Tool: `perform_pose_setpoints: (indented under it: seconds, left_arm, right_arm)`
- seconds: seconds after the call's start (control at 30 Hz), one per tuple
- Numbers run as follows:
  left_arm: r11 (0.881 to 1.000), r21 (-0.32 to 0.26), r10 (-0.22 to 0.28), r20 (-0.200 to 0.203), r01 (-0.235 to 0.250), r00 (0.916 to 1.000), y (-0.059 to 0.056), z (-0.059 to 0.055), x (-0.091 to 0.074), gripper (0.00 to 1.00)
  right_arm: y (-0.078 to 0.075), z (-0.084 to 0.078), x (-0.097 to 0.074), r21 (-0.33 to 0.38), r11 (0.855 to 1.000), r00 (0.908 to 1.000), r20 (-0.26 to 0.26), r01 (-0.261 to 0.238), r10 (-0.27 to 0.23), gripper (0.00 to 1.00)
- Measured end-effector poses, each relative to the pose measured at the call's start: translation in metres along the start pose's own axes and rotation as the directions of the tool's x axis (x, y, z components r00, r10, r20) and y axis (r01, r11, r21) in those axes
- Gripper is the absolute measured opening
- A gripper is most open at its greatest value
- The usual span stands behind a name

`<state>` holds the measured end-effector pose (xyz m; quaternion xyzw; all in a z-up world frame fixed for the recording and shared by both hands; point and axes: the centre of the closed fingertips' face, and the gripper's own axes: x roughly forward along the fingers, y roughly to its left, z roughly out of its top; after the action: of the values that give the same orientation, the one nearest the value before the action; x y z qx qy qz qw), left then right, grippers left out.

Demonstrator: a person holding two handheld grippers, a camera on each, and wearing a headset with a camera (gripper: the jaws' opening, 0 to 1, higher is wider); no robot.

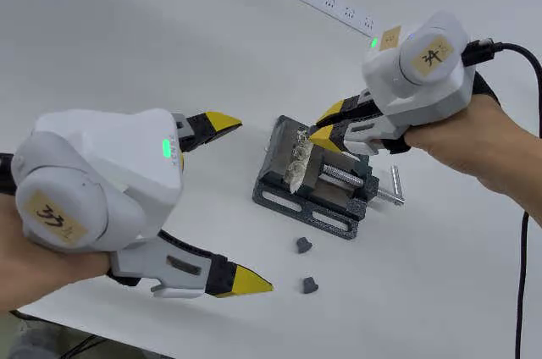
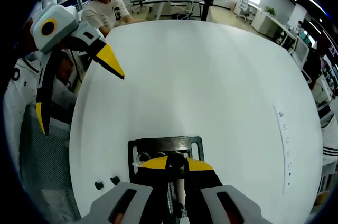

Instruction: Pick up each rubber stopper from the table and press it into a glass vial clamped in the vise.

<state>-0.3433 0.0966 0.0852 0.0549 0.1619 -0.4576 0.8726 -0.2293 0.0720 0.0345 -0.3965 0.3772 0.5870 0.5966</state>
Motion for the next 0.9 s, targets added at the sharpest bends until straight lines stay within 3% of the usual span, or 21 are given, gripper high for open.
perform_pose_setpoints:
  seconds: [0.47, 0.9]
  left_arm:
    - [1.000, -0.014, -0.001, 0.008, 0.001, 1.0000, -0.0016, 0.0005, -0.0007, 0.97]
    - [1.000, -0.021, -0.002, 0.008, 0.002, 1.0000, -0.0029, -0.0013, -0.0015, 0.96]
  right_arm:
    - [0.0006, -0.0039, 0.0058, -0.034, 0.999, 0.9995, -0.030, 0.007, -0.008, 0.06]
    - [0.0028, -0.0016, 0.0078, -0.116, 0.993, 0.9927, -0.118, 0.010, -0.024, 0.06]
